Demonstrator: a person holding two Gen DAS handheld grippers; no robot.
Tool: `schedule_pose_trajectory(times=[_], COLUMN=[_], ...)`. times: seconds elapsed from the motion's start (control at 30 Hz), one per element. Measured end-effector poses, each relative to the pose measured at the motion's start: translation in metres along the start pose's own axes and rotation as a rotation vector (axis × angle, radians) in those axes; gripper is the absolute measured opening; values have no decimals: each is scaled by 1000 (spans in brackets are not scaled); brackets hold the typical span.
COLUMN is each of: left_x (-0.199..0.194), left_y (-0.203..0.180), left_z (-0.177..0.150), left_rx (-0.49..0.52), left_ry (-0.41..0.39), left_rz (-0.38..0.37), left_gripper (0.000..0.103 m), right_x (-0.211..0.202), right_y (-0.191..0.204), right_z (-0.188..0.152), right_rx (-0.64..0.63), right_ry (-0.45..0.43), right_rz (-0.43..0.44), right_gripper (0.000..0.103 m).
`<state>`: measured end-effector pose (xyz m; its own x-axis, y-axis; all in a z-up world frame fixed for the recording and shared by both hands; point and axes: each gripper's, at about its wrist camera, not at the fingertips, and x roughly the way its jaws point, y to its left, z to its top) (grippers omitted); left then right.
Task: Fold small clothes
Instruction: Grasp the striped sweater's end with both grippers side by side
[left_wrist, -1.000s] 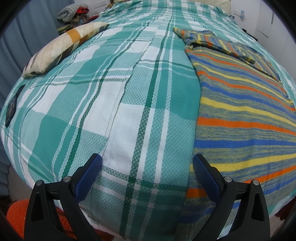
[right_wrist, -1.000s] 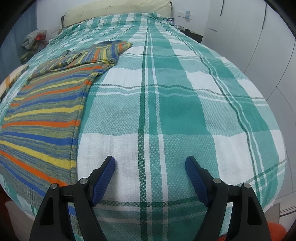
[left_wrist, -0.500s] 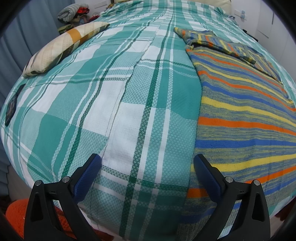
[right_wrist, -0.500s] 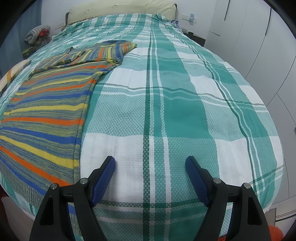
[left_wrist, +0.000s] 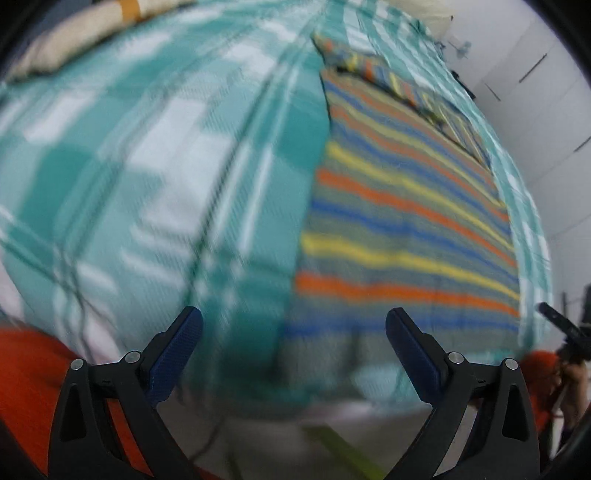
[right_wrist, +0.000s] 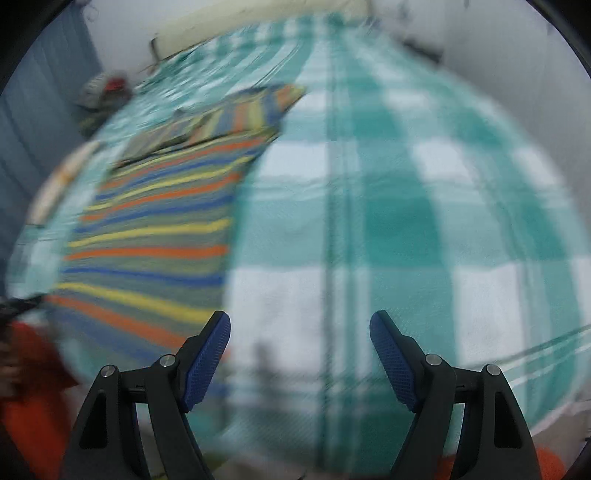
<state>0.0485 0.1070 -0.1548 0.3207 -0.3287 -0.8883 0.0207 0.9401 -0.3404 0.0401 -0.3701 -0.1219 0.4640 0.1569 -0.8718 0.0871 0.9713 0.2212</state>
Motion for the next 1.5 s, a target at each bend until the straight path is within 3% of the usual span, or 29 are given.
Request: schedule_pose_trajectory(times=[0.13, 0.17, 0.27, 0.4, 0.43, 0.47, 0.5, 0.57, 0.67, 0.83, 1.03, 1.27, 1.5], left_x=[18, 17, 15, 23, 25, 26, 27, 26, 14, -22, -29, 24, 105], left_y=[-8, -12, -22, -30, -31, -33, -34, -36, -39, -39, -60, -63, -66], left_z=[-10, -10, -13, -12, -9, -8, -7, -2, 3, 35, 135, 285, 375], left_rx=[37, 50, 62, 75, 77, 77, 74, 74, 39, -20, -10, -70, -98], left_ry=[58, 57, 64, 91, 97, 109, 119, 122, 101, -9, -157, -201, -131], left_rz=[57, 53, 4, 8, 8, 2, -7, -13, -67, -186, -226, -220, -168], left_gripper=[89, 87, 69, 50, 34, 12, 5, 4, 3, 3, 3, 3, 4], right_x=[18, 24, 41, 51, 55, 60, 64, 69, 60, 23, 13, 69, 148], right_y=[-6, -7, -3, 16, 21, 27, 31, 40, 48, 44, 46, 30, -2], right_z=[-15, -19, -28, -31, -32, -34, -34, -35, -31, 5, 88, 219, 315], right_rx=[123, 149, 207, 163, 148, 131, 116, 76, 44, 122, 120, 177, 278], right_ry=[157, 179, 211, 248, 259, 279, 302, 333, 300, 120, -69, -166, -136], right_rz=[210, 239, 310, 343, 338, 333, 334, 340, 346, 440, 425, 381, 337], right_gripper=[77, 73, 67, 60, 56, 46, 39, 8, 7, 7, 7, 7, 7])
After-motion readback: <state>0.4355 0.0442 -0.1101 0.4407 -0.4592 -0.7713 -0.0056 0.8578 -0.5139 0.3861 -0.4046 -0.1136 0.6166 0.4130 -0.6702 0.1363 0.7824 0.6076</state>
